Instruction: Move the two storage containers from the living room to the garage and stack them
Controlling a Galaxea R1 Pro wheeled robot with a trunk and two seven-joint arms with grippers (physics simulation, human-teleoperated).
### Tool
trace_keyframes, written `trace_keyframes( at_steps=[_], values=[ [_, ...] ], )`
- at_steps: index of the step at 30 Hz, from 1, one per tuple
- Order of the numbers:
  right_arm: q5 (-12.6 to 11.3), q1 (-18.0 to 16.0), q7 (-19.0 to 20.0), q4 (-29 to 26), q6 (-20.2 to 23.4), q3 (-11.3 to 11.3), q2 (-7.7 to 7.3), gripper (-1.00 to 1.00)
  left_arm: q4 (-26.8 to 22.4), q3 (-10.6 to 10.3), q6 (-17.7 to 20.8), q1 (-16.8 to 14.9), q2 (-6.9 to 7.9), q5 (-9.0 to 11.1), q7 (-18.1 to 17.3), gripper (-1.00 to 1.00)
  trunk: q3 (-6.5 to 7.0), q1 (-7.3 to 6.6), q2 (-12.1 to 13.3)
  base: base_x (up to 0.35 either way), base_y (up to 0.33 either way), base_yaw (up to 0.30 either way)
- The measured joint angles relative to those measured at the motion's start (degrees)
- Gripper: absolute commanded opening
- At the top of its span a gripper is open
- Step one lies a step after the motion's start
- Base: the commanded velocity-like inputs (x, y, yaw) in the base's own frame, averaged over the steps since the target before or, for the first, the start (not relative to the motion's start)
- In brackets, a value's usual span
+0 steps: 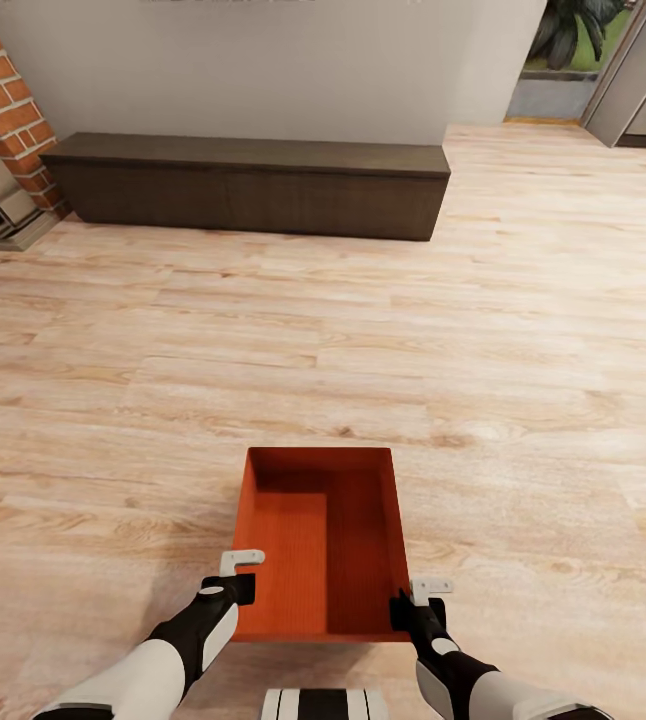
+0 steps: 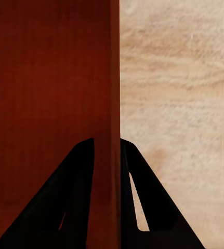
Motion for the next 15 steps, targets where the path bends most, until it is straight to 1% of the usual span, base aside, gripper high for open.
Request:
trace_keyframes(
  at_steps=[15],
  values=[
    [0.0,0.0,-0.1,0.0,0.0,0.0,0.08,-1.0,-0.1,-0.1,0.0,0.0,0.07,0.2,0.0,-1.0,2.69,-3.29,6.0,0.0,0.0,0.0]
  ],
)
